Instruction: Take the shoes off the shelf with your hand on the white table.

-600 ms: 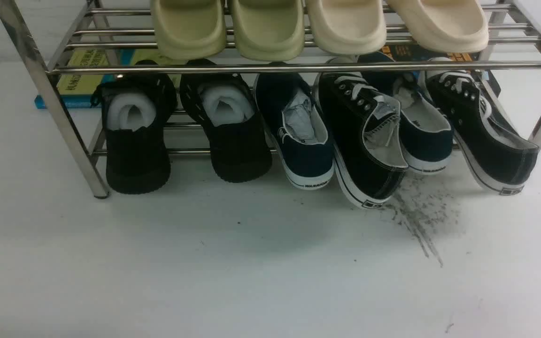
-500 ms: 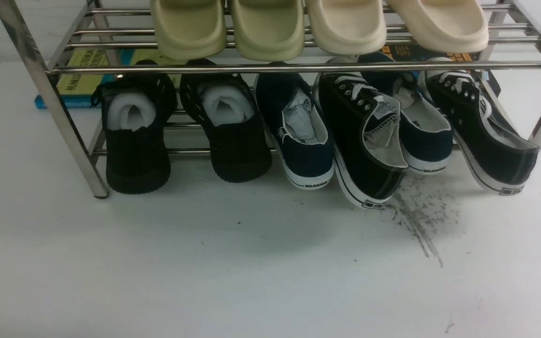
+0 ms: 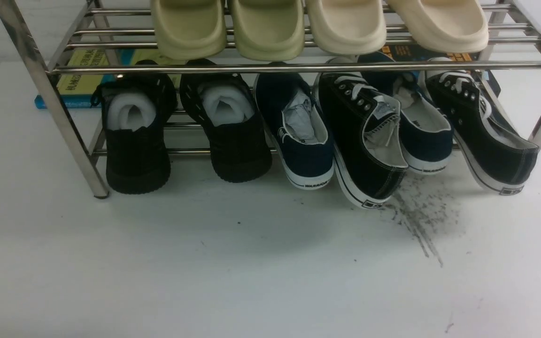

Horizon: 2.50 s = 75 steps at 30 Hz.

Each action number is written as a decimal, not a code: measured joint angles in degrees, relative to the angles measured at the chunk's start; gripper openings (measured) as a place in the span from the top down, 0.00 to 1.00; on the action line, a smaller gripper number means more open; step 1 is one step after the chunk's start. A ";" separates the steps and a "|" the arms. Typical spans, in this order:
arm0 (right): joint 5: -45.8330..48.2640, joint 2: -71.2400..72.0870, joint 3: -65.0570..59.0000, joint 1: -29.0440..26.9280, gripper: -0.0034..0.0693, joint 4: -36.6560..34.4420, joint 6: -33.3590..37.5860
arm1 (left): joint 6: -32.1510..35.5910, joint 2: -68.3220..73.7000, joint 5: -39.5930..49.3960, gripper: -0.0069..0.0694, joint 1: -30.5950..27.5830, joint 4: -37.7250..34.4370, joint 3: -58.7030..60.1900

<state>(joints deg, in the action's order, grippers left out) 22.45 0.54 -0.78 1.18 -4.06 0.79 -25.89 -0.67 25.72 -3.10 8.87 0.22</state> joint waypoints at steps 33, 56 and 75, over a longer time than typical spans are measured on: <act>0.00 0.00 0.00 0.00 0.63 0.00 0.00 | 0.00 0.00 0.00 0.60 0.00 0.00 0.00; -0.78 0.00 -0.56 0.00 0.63 -44.37 -18.16 | 0.00 0.00 0.00 0.60 0.00 0.00 0.00; 15.02 -25.06 29.83 0.00 0.97 -23.51 5.54 | 0.00 0.00 0.00 0.60 0.00 0.00 0.00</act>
<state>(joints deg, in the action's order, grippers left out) 37.47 -24.53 29.05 1.18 -27.57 6.34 -25.89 -0.67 25.72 -3.10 8.87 0.22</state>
